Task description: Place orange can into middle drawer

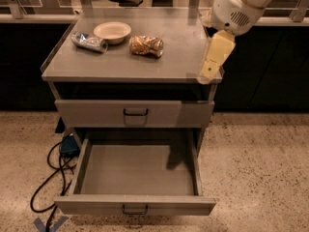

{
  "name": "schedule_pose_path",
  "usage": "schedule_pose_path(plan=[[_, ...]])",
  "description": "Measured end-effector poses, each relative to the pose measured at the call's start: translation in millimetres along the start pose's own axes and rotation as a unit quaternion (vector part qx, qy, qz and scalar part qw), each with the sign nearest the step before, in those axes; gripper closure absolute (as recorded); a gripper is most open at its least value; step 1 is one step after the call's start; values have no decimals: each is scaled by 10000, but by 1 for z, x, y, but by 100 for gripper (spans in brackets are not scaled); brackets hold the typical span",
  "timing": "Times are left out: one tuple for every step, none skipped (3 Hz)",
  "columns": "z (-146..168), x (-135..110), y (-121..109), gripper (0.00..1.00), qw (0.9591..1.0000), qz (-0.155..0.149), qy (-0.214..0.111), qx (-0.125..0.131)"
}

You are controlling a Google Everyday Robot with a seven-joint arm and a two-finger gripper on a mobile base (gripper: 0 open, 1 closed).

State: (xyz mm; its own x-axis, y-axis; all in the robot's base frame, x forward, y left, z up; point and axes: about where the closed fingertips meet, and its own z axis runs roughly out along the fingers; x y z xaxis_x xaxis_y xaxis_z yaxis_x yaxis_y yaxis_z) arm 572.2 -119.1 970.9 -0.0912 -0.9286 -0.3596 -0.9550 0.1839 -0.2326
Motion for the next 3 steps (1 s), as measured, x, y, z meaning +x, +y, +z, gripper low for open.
schedule_pose_path(plan=[[47,-19,-19,0,9941,-290,-927,-487],[113,-70,-47,0,9801,-655,-1500,-1121],[168,-123,-78,0,9758,-698,-1600,-1319]])
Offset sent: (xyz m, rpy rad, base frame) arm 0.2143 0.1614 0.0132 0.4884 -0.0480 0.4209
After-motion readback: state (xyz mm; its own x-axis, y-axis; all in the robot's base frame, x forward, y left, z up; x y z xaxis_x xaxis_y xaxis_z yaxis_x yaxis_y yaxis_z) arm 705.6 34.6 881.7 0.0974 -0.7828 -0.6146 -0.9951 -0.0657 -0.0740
